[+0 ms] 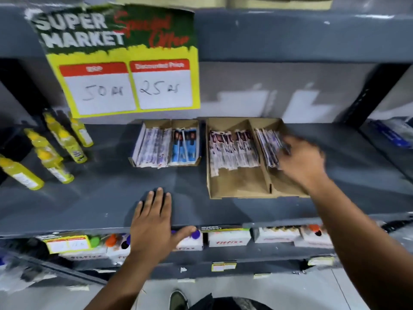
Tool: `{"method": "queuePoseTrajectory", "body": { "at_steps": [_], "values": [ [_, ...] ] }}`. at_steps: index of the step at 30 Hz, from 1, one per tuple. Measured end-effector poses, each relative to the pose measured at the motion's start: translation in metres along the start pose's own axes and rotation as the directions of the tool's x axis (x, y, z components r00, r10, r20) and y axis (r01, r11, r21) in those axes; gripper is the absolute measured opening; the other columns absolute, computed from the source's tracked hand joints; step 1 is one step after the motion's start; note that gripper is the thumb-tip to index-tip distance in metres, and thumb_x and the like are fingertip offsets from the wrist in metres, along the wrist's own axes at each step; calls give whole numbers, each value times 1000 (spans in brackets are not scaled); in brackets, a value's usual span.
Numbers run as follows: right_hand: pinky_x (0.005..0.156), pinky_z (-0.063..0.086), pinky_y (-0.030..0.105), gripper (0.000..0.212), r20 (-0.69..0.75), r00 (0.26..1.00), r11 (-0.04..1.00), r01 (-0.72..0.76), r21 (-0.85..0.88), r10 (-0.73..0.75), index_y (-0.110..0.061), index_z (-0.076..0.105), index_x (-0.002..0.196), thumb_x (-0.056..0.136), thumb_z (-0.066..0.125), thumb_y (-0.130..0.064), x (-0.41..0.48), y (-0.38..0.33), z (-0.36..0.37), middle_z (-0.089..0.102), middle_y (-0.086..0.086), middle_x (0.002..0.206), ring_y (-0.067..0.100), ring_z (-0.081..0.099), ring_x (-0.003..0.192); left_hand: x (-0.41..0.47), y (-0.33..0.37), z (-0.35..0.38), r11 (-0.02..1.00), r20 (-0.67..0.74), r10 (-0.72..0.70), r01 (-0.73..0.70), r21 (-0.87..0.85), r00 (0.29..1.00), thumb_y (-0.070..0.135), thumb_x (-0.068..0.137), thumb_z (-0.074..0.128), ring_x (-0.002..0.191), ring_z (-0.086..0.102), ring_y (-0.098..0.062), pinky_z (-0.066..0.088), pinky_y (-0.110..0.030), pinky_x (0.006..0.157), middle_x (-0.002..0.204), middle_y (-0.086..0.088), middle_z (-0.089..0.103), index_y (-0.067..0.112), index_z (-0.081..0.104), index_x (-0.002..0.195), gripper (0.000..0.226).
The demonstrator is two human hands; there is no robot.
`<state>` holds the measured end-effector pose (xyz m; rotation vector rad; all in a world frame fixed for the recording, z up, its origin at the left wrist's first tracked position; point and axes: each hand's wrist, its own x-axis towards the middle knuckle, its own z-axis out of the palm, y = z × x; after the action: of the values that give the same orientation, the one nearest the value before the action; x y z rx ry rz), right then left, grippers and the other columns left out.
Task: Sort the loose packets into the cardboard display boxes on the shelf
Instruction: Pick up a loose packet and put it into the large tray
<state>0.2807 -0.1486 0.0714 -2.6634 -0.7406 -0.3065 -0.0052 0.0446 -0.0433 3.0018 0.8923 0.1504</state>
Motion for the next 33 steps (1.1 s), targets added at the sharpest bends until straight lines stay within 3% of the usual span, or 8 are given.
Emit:
{"method": "queuePoseTrajectory", "body": {
  "at_steps": [4, 6, 10, 16, 19, 23, 27, 33],
  "values": [
    [84, 37, 48, 19, 143, 931, 942, -331, -56, 335, -26, 62, 88, 87, 50, -40, -29, 85, -5, 64, 13, 92, 38, 56, 90, 0, 2, 0, 1000, 3, -8, 8, 20, 1000, 88, 74, 21, 139, 31, -37, 26, -54, 111, 150, -19, 36, 4, 43, 140, 110],
    [83, 36, 47, 20, 214, 873, 898, -419, -135, 439, -24, 64, 92, 87, 52, -39, -44, 104, -1, 60, 12, 87, 35, 54, 87, 0, 2, -1, 999, 11, -21, 21, 33, 1000, 89, 73, 18, 140, 29, -36, 25, -53, 112, 152, -18, 34, 5, 41, 141, 111],
    [79, 46, 40, 24, 229, 866, 894, -410, -182, 444, -31, 68, 99, 87, 54, -45, -63, 118, 3, 58, 7, 79, 29, 52, 73, 0, 2, 0, 999, 15, -22, 21, 45, 1000, 89, 74, 16, 139, 31, -37, 27, -55, 111, 150, -19, 37, 4, 42, 140, 111],
    [88, 49, 50, 21, 271, 854, 894, -442, -73, 444, -25, 68, 97, 88, 57, -41, -62, 123, 9, 62, 6, 83, 30, 57, 80, -1, 3, 0, 998, 23, -27, 25, 59, 999, 90, 75, 17, 140, 29, -36, 26, -54, 112, 152, -17, 35, 5, 39, 142, 110],
    [79, 49, 43, 17, 167, 870, 879, -475, 27, 465, -18, 69, 93, 88, 59, -31, -64, 124, 11, 59, 10, 76, 32, 53, 74, -1, 4, -2, 998, 26, -31, 29, 61, 999, 90, 75, 17, 140, 29, -36, 26, -54, 112, 152, -17, 34, 6, 38, 142, 110],
    [68, 39, 28, 12, -230, 938, 931, -179, 317, 259, -13, 70, 93, 91, 61, -21, -62, 122, 0, 63, 8, 74, 30, 60, 72, -2, 6, -5, 997, 31, -39, 37, 69, 999, 90, 74, 15, 142, 25, -35, 22, -52, 113, 154, -16, 31, 8, 34, 145, 110],
    [81, 36, 3, 9, -542, 830, 914, 313, 259, -131, -11, 72, 95, 89, 67, -15, -63, 100, -10, 65, 7, 88, 11, 56, 84, -2, 7, -7, 996, 42, -46, 43, 77, 998, 91, 73, 12, 144, 19, -32, 16, -49, 115, 157, -14, 24, 10, 29, 148, 112],
    [91, 50, 24, 8, -675, 614, 766, 634, 110, -411, 3, 72, 86, 89, 65, -1, -68, 67, -20, 69, 19, 96, 24, 67, 93, -2, 8, -8, 998, 41, -35, 34, 43, 999, 89, 75, 17, 139, 31, -35, 27, -53, 110, 152, -17, 35, 6, 40, 142, 109]
  ]
}}
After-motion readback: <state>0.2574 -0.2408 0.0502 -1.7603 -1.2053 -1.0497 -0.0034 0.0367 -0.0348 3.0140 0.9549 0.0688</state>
